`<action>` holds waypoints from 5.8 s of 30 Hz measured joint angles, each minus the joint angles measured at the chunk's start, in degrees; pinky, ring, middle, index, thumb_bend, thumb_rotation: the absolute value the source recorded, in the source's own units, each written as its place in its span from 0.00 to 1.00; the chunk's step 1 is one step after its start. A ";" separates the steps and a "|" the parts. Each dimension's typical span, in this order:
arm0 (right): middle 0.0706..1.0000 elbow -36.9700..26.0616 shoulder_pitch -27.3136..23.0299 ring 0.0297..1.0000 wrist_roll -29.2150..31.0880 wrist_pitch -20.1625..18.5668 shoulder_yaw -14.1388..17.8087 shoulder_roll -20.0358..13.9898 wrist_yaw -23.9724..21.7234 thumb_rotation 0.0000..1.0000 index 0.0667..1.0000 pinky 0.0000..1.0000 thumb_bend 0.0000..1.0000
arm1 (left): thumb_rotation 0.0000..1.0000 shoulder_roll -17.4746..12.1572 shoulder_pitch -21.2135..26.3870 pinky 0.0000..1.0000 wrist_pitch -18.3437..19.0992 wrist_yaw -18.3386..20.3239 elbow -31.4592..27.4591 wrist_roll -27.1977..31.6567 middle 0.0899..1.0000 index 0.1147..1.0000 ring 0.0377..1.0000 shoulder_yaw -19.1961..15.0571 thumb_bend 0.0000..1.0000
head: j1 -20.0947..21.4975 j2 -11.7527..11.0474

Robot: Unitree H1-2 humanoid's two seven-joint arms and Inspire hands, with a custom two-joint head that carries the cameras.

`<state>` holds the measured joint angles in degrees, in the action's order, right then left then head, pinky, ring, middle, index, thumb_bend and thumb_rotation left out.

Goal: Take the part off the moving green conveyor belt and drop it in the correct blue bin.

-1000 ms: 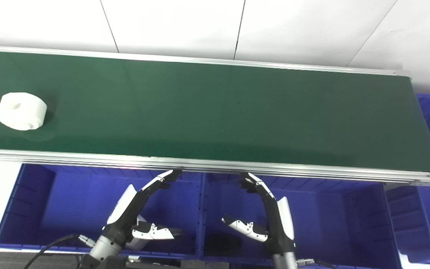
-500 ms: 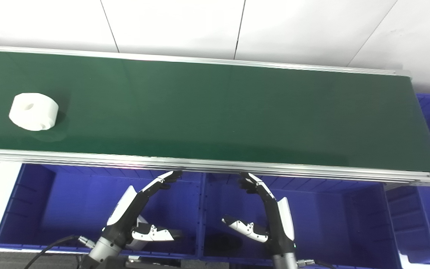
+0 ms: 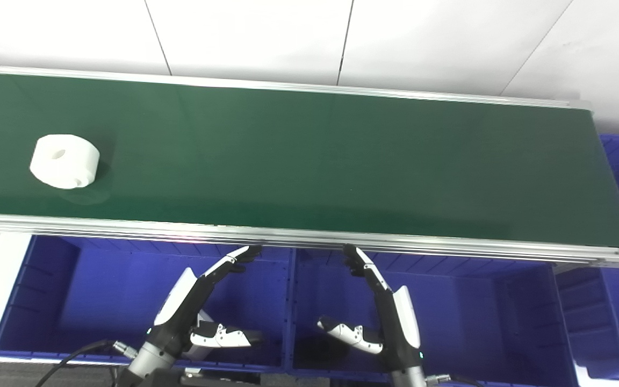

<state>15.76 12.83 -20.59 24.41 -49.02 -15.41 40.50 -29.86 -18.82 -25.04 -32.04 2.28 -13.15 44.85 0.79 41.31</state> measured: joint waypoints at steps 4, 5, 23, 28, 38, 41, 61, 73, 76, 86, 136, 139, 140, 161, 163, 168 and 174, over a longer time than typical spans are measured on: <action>0.89 0.04 -0.46 0.87 0.01 0.00 -0.83 -0.28 0.03 0.78 0.92 0.84 0.89 | 0.72 0.00 0.09 0.78 0.00 -1.01 0.00 0.00 0.86 0.85 0.84 0.34 0.69 | -0.09 -0.18; 0.89 0.05 -0.62 0.87 0.04 0.00 -1.17 -0.39 0.12 0.79 0.92 0.85 0.89 | 0.76 0.00 0.17 0.79 0.00 -1.12 0.00 0.00 0.86 0.85 0.84 0.42 0.69 | -0.09 -0.18; 0.91 4.23 -3.08 0.88 2.92 0.00 -6.87 -2.91 3.69 0.84 0.94 0.86 0.87 | 0.77 1.65 1.64 0.71 -0.08 -1.32 3.04 1.32 0.81 0.79 0.77 2.94 0.76 | -17.92 -12.04; 0.90 5.07 -3.65 0.86 3.37 0.00 -8.06 -3.11 5.78 0.85 0.94 0.81 0.89 | 0.74 1.70 2.50 0.68 -0.07 -3.12 3.15 0.89 0.78 0.76 0.76 4.59 0.75 | -19.51 -13.62; 0.88 6.10 -3.96 0.86 3.41 0.00 -7.96 -3.21 5.99 0.84 0.92 0.82 0.88 | 0.77 -0.79 3.70 0.62 -0.14 -5.24 -10.49 -4.52 0.76 0.73 0.71 1.85 0.69 | -19.77 -14.59; 0.88 6.19 -3.97 0.85 3.56 0.00 -8.13 -3.23 6.23 0.83 0.92 0.82 0.85 | 0.76 -0.92 4.17 0.60 -0.17 -4.93 -15.92 -5.88 0.74 0.71 0.70 -1.04 0.66 | -20.04 -14.77; 0.89 6.33 -4.70 0.87 4.18 0.00 -8.70 -3.57 7.35 0.82 0.94 0.84 0.84 | 0.45 -4.45 5.88 0.79 9.90 26.34 -24.65 -4.61 0.89 0.89 0.86 -31.40 0.73 | -22.06 -13.89; 0.88 6.31 -4.85 0.86 4.35 0.00 -9.12 -3.80 7.46 0.79 0.92 0.83 0.82 | 0.18 -4.43 13.13 0.83 15.90 37.68 -14.16 -8.83 0.91 0.92 0.89 -38.65 0.86 | -21.97 -13.71; 0.88 6.29 -4.94 0.87 4.51 0.00 -9.40 -3.90 7.46 0.79 0.93 0.84 0.82 | 0.12 -4.43 14.38 0.83 16.55 39.21 -12.21 -10.59 0.92 0.93 0.90 -38.90 0.89 | -22.06 -13.71; 0.88 6.17 -5.18 0.86 4.56 0.00 -9.93 -4.34 7.48 0.79 0.92 0.81 0.81 | 0.06 -4.27 16.80 0.89 20.84 41.48 -5.00 -16.47 0.93 0.94 0.91 -39.36 0.93 | -21.97 -13.54; 0.87 -0.94 -2.49 0.85 4.08 0.00 -9.10 -4.50 8.45 0.79 0.91 0.83 0.74 | 0.00 11.69 -0.89 0.35 2.28 35.35 -7.05 11.51 0.42 0.46 0.39 -45.70 0.50 | -9.93 2.99; 0.87 -3.15 -1.53 0.85 3.46 0.00 -7.70 -4.58 7.29 0.78 0.90 0.83 0.74 | 0.00 11.77 -4.16 0.35 1.32 36.95 -9.27 11.89 0.42 0.46 0.39 -45.31 0.50 | -9.41 4.57; 0.86 -3.75 -1.23 0.84 3.27 0.00 -7.26 -4.58 6.91 0.78 0.90 0.83 0.74 | 0.00 11.77 -4.94 0.35 0.72 37.32 -9.63 11.58 0.42 0.46 0.39 -45.15 0.50 | -9.23 5.27; 0.84 -11.74 5.17 0.82 3.76 0.00 6.15 -2.30 -8.70 0.72 0.87 0.78 0.78 | 0.00 7.72 -11.76 0.43 -0.04 30.84 -2.39 -8.04 0.44 0.44 0.42 -39.81 0.50 | -7.82 12.04; 0.84 -11.75 5.51 0.82 3.77 0.00 6.88 -1.95 -9.65 0.73 0.87 0.78 0.78 | 0.00 7.72 -11.74 0.42 -0.10 30.18 -0.73 -9.61 0.44 0.45 0.41 -40.02 0.50 | -7.73 12.04; 0.84 -11.75 5.86 0.81 3.74 0.00 7.77 -1.68 -10.63 0.73 0.87 0.77 0.77 | 0.32 8.23 -11.78 0.69 1.58 30.06 1.05 -12.45 0.76 0.70 0.74 -41.63 0.59 | -7.47 11.78; 0.84 -11.71 5.85 0.81 3.48 0.00 8.92 -0.90 -12.04 0.73 0.87 0.77 0.78 | 0.59 9.03 -11.65 0.83 7.27 32.28 -0.81 -12.30 0.93 0.93 0.89 -41.35 0.71 | -6.68 11.34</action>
<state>4.05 18.68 -17.10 24.41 -40.10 -16.31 28.46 -20.83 -30.47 -17.77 0.24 1.47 -25.45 3.50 -5.89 52.65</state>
